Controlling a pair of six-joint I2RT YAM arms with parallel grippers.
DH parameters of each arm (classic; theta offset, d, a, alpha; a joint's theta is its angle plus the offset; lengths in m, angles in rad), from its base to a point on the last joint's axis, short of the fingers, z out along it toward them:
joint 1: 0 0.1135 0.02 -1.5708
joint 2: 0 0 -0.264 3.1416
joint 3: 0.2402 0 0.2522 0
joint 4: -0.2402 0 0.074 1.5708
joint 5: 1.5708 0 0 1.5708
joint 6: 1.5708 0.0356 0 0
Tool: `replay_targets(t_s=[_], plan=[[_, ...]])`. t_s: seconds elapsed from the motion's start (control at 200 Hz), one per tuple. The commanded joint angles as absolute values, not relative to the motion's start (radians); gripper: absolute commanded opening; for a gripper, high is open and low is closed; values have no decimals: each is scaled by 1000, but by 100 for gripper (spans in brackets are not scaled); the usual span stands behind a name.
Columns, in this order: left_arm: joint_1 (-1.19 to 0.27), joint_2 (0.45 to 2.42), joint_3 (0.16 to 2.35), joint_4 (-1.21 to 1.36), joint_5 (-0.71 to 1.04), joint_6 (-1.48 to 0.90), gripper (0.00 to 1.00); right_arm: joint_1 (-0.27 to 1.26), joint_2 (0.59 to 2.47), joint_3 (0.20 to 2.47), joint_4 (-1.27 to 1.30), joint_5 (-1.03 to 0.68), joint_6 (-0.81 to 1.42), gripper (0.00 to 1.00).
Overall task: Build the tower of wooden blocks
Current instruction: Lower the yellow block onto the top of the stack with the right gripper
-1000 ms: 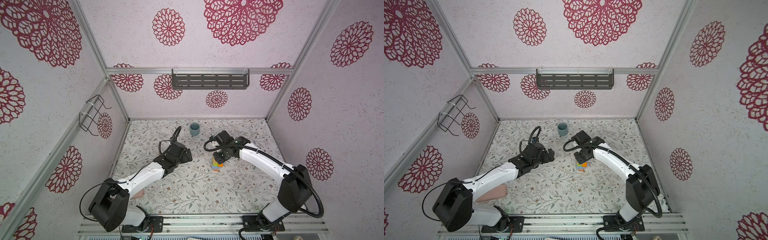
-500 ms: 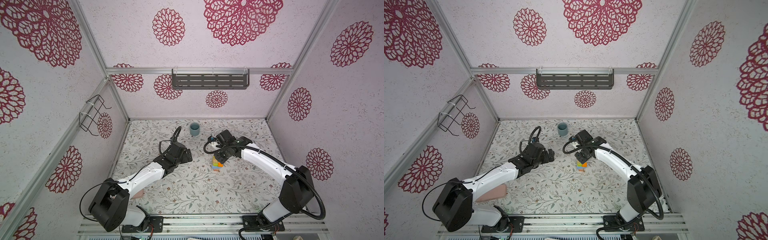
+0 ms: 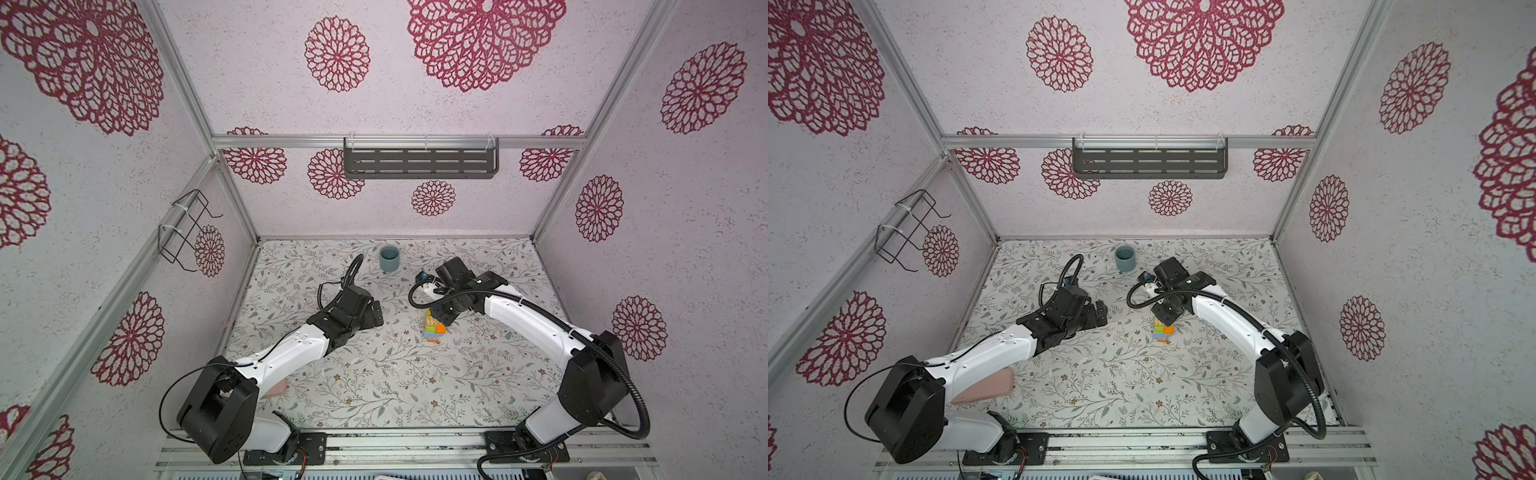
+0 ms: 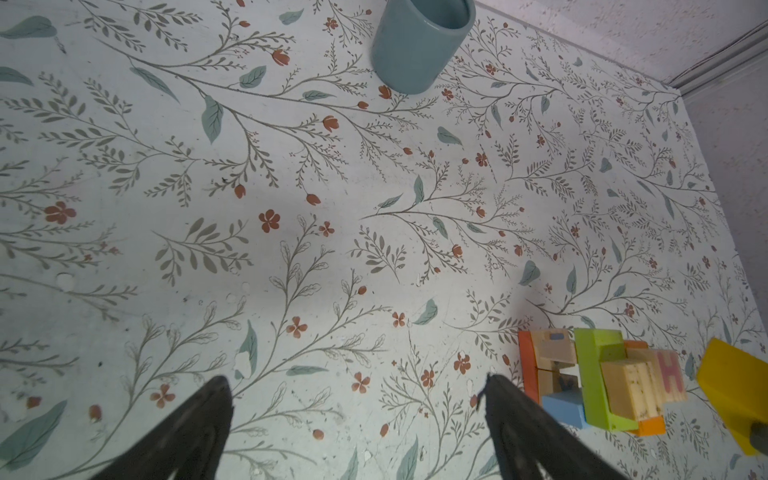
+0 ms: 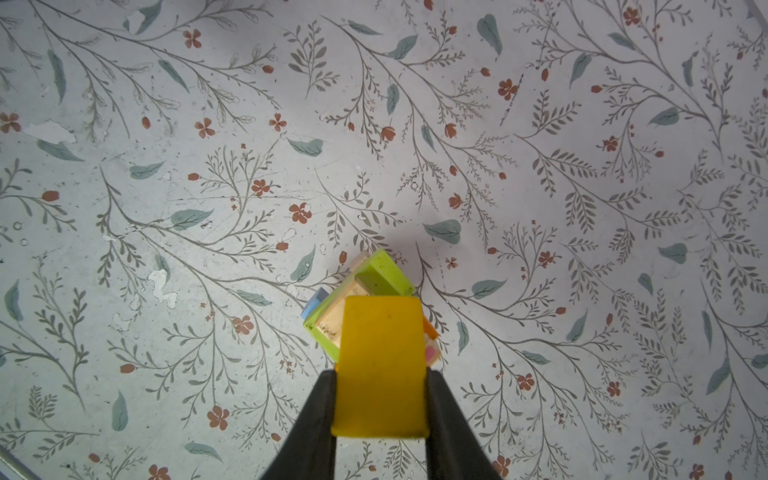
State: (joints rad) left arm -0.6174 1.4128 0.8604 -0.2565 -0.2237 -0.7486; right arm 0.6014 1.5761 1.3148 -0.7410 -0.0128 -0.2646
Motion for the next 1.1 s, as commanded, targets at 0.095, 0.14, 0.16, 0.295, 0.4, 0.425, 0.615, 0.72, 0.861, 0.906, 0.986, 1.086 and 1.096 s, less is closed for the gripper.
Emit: replay_targets(t_s=[0.095, 0.14, 0.16, 0.295, 0.4, 0.425, 0.615, 0.72, 0.861, 0.906, 0.986, 1.086, 1.096], plan=[[-622, 1381, 887, -274, -239, -748, 97, 595, 1572, 1300, -724, -43, -285, 25], [-621, 1382, 886, -272, -238, -749, 97, 595, 1573, 1296, -722, -47, -285, 25], [-621, 1383, 886, -273, -238, -750, 97, 595, 1574, 1295, -721, -49, -285, 25], [-622, 1387, 890, -272, -233, -753, 97, 592, 1576, 1289, -722, -48, -286, 26], [-621, 1390, 890, -272, -233, -750, 97, 591, 1584, 1290, -725, -50, -287, 27], [-621, 1390, 889, -272, -235, -749, 97, 590, 1586, 1290, -726, -50, -286, 27], [-621, 1390, 888, -276, -241, -742, 97, 588, 1623, 1309, -733, -42, -282, 30], [-621, 1391, 886, -273, -241, -741, 97, 587, 1648, 1327, -746, -37, -278, 30], [-621, 1396, 888, -272, -244, -737, 97, 584, 1660, 1334, -750, -38, -278, 31], [-621, 1396, 887, -272, -244, -736, 97, 584, 1660, 1334, -747, -38, -278, 31], [-621, 1396, 888, -272, -245, -735, 97, 584, 1657, 1333, -748, -37, -278, 31], [-621, 1397, 890, -272, -245, -735, 97, 581, 1651, 1334, -747, -38, -279, 32], [-621, 1397, 891, -272, -245, -734, 97, 581, 1649, 1334, -747, -38, -279, 32]])
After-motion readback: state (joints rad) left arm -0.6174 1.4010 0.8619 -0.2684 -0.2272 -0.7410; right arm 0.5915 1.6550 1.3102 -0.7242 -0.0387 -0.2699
